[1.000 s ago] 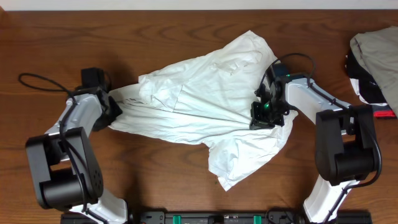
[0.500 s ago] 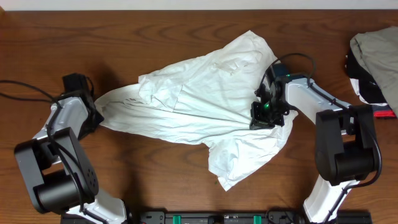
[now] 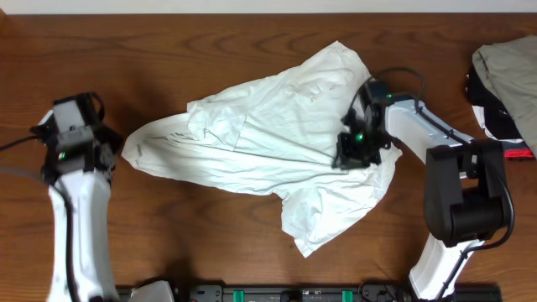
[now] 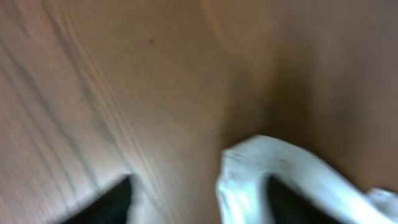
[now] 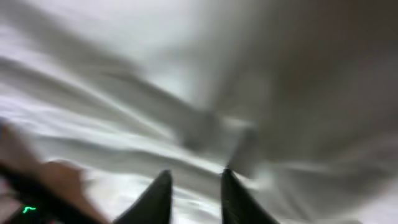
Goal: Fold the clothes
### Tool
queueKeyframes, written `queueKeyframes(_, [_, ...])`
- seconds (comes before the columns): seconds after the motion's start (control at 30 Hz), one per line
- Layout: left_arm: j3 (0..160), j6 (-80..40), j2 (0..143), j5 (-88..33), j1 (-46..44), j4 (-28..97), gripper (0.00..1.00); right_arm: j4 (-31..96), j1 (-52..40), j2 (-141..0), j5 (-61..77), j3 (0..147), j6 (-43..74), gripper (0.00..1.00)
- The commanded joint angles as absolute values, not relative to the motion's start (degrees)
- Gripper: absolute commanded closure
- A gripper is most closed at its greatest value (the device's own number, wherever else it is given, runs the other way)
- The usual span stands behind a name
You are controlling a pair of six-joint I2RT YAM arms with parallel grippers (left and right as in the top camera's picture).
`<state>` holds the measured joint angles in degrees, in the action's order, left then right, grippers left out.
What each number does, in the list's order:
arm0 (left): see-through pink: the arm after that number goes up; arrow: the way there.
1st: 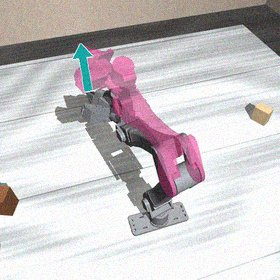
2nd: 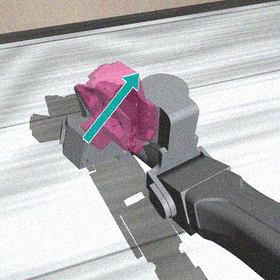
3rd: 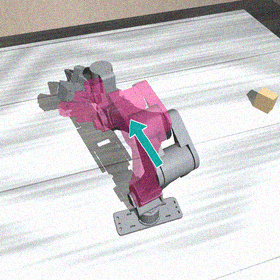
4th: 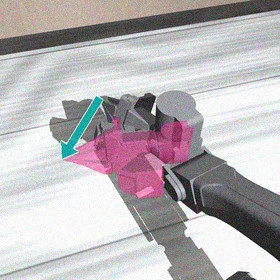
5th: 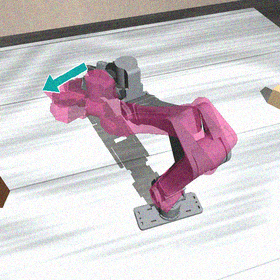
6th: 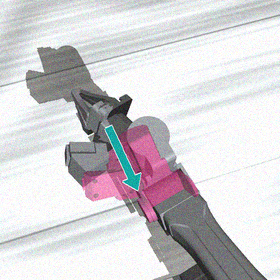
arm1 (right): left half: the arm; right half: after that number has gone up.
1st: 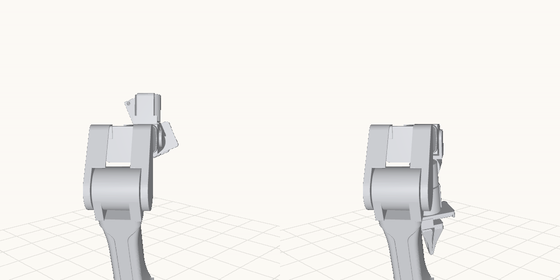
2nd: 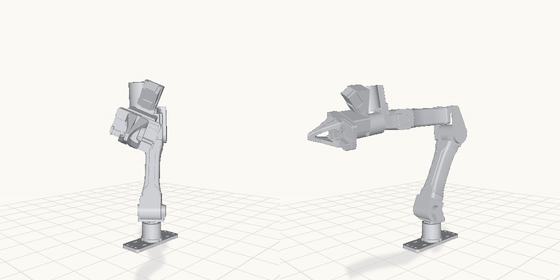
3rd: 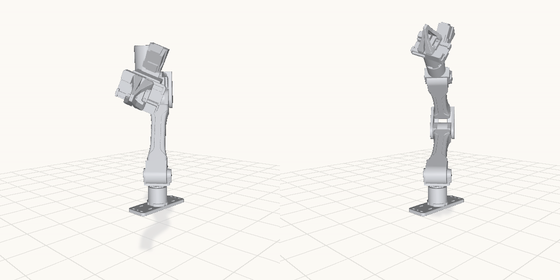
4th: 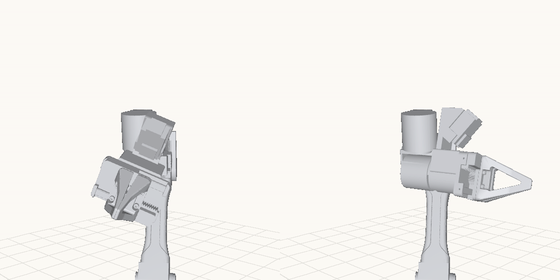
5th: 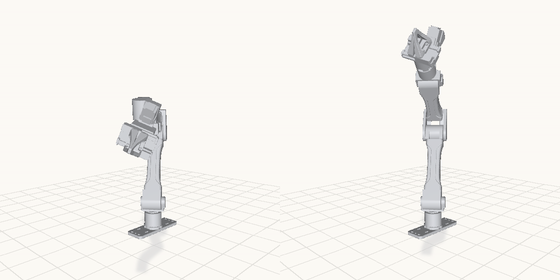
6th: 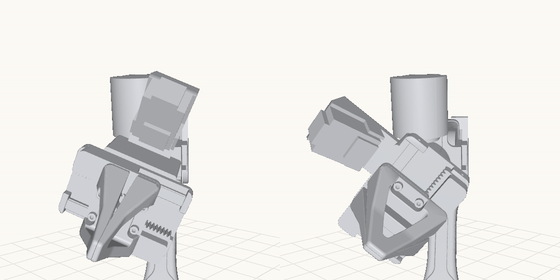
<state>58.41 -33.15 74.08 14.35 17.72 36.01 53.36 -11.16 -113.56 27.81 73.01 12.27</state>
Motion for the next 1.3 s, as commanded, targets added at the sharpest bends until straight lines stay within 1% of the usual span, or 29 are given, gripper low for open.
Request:
queueKeyframes(0.0, [58.74,-33.98,70.37,9.56,17.65,37.54,0.12,53.04,-13.23,-111.72,38.54,79.68,10.46,0.47])
queueKeyframes(0.03, [58.74,-34.00,69.54,9.52,17.65,38.50,0.11,53.06,-14.28,-111.55,39.07,81.43,10.70,0.33])
queueKeyframes(0.07, [58.74,-34.00,69.04,9.54,17.65,39.40,0.09,52.97,-15.81,-111.55,39.05,83.46,11.51,0.22])
queueKeyframes(0.1, [58.74,-33.98,68.77,9.58,17.65,40.21,0.06,52.71,-17.28,-111.57,38.98,85.06,12.58,0.18])
queueKeyframes(0.13, [58.72,-34.00,68.77,9.58,17.65,41.21,0.03,51.66,-19.16,-111.57,38.98,86.50,14.22,0.16])
queueKeyframes(0.17, [58.72,-34.00,68.90,9.58,17.65,42.11,0.02,50.02,-21.15,-111.57,38.79,87.64,16.34,0.16])
queueKeyframes(0.27, [58.72,-33.98,69.45,9.58,17.65,44.40,0.02,43.22,-26.83,-111.63,36.53,89.14,23.68,0.16])
queueKeyframes(0.4, [58.72,-33.98,69.78,9.58,17.65,47.86,0.02,34.63,-33.47,-112.44,27.33,89.12,33.63,0.22])
queueKeyframes(0.57, [58.72,-33.98,69.78,9.56,17.65,50.89,0.02,26.06,-37.63,-116.71,25.12,89.12,40.75,0.27])
queueKeyframes(0.77, [58.72,-33.98,69.78,9.58,17.65,53.06,0.02,21.02,-38.11,-122.61,25.76,89.14,43.11,0.29])
queueKeyframes(0.93, [58.72,-33.98,69.78,9.54,17.65,53.78,0.02,16.23,-38.33,-126.72,28.93,89.14,43.97,0.32])
queueKeyframes(1.27, [58.72,-33.98,69.78,9.41,17.65,53.98,0.02,16.03,-39.07,-128.66,27.99,89.14,47.11,0.34])
